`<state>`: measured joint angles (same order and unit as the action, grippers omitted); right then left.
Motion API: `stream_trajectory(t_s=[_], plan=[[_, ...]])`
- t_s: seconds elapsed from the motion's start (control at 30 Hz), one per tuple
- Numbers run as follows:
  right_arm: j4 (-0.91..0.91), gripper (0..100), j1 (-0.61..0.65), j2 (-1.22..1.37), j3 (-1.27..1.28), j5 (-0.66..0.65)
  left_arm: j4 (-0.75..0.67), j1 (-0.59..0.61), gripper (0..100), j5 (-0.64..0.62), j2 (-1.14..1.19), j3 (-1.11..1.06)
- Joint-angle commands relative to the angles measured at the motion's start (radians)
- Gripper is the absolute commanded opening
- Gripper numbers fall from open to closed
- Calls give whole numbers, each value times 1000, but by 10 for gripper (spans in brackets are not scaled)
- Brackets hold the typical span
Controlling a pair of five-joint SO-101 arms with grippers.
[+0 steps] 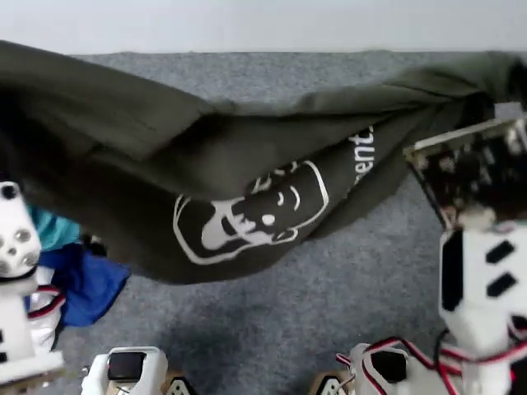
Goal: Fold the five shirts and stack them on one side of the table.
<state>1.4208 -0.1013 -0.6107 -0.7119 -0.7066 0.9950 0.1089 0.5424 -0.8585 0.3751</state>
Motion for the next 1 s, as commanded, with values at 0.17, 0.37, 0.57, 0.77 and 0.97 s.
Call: stream_trajectory(t_s=[0.17, 0.37, 0.57, 0.77, 0.97], plan=[[-22, 9, -156, -24, -34, -9, -61, 180, 13, 18, 2, 12], [16, 10, -194, -28, -29, -9, -43, 206, 13, 17, -6, -2], [102, 10, -183, -45, -34, -9, -37, 204, 13, 12, -17, 21], [220, 10, -183, -139, -34, -57, -6, 204, 13, -58, -101, 22], [320, 10, -183, -234, -34, -146, 81, 209, 13, -57, -153, 24]])
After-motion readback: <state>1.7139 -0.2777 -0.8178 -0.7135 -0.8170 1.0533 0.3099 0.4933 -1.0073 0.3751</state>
